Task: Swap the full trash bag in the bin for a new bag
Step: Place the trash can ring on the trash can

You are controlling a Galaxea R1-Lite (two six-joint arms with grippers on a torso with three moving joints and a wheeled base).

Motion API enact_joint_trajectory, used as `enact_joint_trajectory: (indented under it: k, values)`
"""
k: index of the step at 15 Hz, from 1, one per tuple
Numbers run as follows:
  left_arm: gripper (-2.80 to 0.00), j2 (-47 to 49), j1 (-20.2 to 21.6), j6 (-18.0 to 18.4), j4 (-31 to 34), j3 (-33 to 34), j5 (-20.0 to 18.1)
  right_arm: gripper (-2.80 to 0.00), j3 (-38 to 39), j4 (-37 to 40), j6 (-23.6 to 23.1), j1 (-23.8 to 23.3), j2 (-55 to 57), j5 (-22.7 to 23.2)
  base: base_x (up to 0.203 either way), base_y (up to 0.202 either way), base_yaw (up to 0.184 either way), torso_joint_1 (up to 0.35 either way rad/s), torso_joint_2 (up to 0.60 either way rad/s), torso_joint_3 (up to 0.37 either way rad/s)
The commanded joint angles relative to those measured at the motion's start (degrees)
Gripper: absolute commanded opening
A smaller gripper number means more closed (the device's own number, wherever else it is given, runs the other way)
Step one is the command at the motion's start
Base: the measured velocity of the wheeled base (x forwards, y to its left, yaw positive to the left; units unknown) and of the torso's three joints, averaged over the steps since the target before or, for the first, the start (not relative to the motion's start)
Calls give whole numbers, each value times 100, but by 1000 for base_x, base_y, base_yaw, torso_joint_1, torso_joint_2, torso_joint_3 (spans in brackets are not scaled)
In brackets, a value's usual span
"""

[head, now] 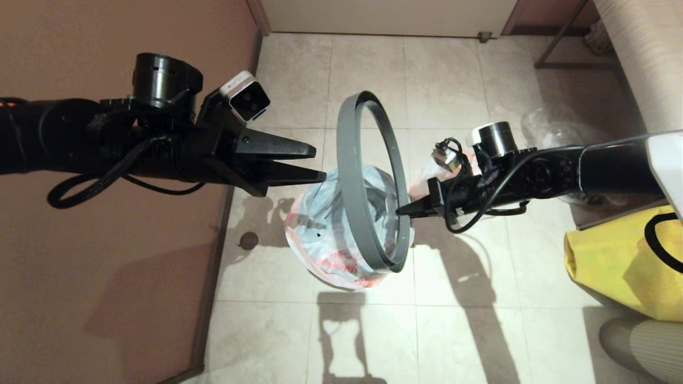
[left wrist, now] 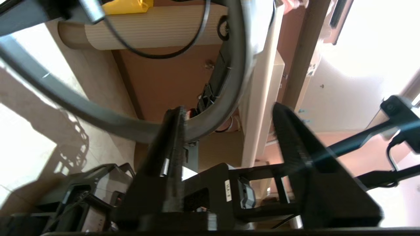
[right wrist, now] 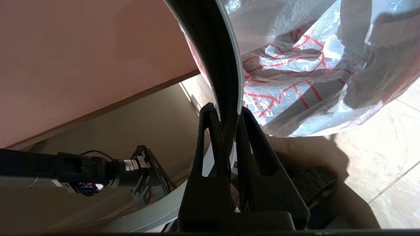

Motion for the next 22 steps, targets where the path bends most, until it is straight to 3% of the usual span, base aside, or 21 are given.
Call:
enact_joint_trajectory:
  k: [1, 9, 10, 22]
  values:
    - [0, -106, -14, -18, -58, 101, -45, -280, -87, 10, 25, 77, 158, 25, 0, 0, 0, 0, 0, 0]
    - [0, -49, -50, -18, -280, 171, -45, -280, -474, 33, 28, 532, 568, -5, 0, 0, 0, 0, 0, 0]
    - [-280, -49, -50, -18, -295, 182, -45, -280, -493, 38, 23, 592, 596, -23, 0, 0, 0, 0, 0, 0]
    - [-280, -30, -94, -18, -295, 180, -43, -280, -503, 20, 31, 710, 646, -38, 0, 0, 0, 0, 0, 0]
